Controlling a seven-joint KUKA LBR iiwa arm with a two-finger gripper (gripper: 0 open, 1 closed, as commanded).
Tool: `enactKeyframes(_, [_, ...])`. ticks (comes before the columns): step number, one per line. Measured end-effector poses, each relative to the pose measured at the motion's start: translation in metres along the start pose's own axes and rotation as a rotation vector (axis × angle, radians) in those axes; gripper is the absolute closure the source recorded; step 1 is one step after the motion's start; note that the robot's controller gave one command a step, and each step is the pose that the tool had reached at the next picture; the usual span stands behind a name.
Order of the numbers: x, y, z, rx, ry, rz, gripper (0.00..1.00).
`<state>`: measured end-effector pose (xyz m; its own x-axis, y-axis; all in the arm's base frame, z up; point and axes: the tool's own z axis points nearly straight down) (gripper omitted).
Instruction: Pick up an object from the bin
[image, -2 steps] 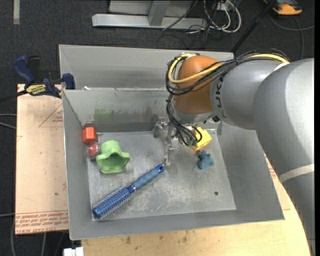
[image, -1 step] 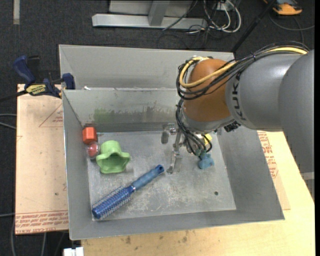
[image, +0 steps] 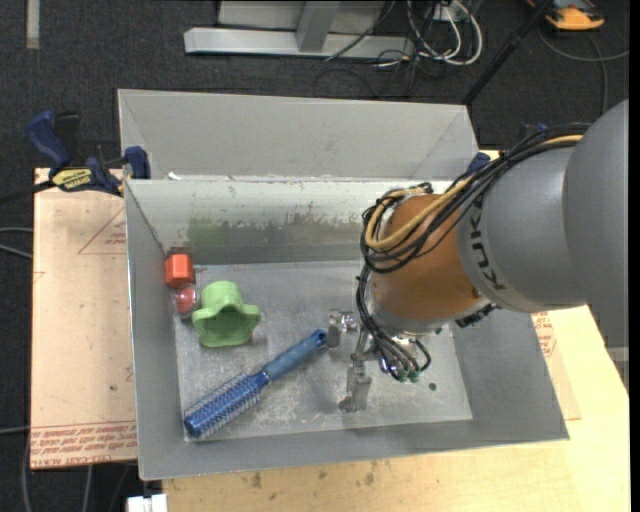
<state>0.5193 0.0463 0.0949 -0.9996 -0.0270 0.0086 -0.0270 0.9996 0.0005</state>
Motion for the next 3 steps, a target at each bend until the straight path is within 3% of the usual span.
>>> enactKeyframes(1, [-0.029, -0.092, -0.03, 0.002, -0.015, 0.138, 0.0])
enactKeyframes(2, [-0.102, -0.129, -0.008, -0.001, -0.015, 0.274, 0.0])
enactKeyframes(3, [-0.053, -0.151, 0.025, -0.002, -0.007, 0.346, 0.0])
